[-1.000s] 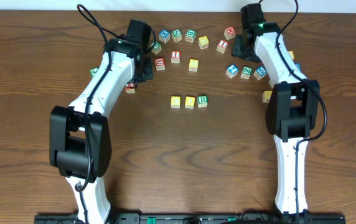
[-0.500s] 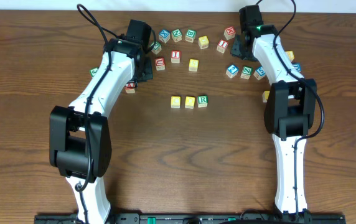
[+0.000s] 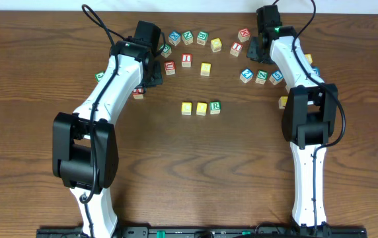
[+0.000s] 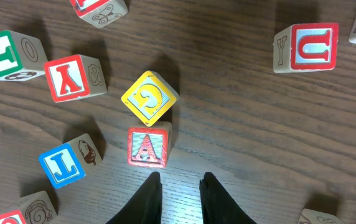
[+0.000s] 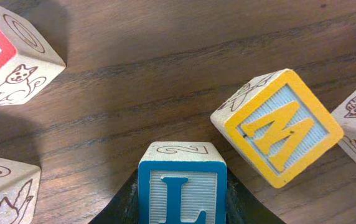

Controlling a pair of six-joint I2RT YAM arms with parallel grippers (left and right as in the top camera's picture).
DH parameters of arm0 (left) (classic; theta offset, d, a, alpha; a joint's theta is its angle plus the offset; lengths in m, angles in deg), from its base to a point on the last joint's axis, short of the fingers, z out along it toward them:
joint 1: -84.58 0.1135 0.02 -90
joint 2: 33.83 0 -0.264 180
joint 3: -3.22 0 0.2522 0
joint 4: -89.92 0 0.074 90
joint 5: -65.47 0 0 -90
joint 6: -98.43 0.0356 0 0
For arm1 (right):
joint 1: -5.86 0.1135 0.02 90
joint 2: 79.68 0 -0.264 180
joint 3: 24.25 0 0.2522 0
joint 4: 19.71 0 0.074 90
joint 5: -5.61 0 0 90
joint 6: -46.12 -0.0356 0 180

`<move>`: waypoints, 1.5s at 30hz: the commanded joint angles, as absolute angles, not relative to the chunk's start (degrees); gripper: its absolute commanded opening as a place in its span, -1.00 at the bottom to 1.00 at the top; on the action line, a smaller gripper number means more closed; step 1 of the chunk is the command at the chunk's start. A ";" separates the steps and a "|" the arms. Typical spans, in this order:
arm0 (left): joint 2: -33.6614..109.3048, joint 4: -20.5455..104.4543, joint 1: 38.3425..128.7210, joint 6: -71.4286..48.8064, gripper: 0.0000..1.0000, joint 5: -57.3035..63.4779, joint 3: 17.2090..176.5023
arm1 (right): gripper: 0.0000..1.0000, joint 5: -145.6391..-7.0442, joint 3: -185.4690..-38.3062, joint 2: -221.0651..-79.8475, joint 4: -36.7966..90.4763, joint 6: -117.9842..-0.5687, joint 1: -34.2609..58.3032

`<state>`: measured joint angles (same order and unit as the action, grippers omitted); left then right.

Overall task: Spell out CORL
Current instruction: 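Carry the blue L block right of the R block and lower it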

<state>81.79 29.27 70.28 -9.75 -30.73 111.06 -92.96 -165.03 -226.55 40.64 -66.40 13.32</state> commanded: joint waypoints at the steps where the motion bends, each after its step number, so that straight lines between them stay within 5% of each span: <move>1: 81.59 29.11 70.52 -9.84 -0.56 -31.45 110.58 | -0.46 -91.41 -165.51 -227.10 41.58 -64.98 12.95; 13: 81.59 29.29 70.52 -9.88 -0.56 -31.42 110.58 | -0.47 -86.01 -165.51 -215.25 48.12 -62.01 13.47; 27: 81.59 30.21 70.52 -10.73 -0.56 -31.45 110.58 | -0.52 -78.87 -162.15 -211.95 74.35 -60.96 21.69; 45: 81.59 30.64 70.52 -10.73 -0.45 -31.45 110.58 | -0.56 -78.84 -140.92 -211.95 58.35 -62.27 26.65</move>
